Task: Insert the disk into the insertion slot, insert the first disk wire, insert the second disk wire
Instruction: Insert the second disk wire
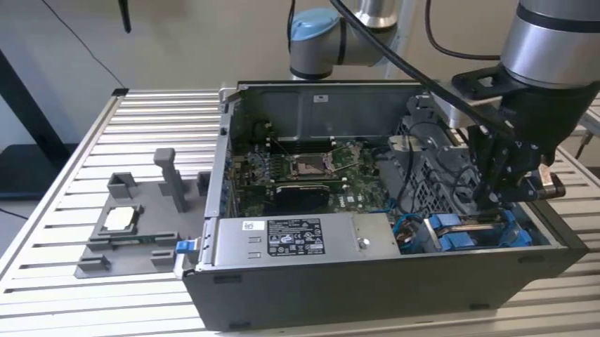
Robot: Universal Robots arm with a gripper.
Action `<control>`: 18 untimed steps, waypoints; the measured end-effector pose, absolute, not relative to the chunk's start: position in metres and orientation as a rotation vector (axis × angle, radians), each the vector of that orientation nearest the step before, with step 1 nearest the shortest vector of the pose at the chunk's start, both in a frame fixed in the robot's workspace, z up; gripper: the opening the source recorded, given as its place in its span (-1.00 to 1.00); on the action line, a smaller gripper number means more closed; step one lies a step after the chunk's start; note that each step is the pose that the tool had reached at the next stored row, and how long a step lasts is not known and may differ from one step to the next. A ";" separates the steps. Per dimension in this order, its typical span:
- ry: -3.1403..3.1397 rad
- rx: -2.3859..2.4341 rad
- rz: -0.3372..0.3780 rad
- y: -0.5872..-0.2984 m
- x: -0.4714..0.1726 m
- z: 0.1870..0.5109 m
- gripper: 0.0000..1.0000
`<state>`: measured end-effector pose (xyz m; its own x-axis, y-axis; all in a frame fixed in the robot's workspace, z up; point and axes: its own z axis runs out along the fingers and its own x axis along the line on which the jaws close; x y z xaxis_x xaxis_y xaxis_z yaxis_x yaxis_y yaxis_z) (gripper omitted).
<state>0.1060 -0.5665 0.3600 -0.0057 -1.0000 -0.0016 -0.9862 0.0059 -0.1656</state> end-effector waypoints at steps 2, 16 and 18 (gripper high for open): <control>2.138 -2.125 -0.179 -0.567 0.106 0.359 -0.68; 2.153 -2.103 -0.171 -0.566 0.106 0.349 -0.68; 2.167 -2.087 -0.169 -0.566 0.106 0.348 -0.68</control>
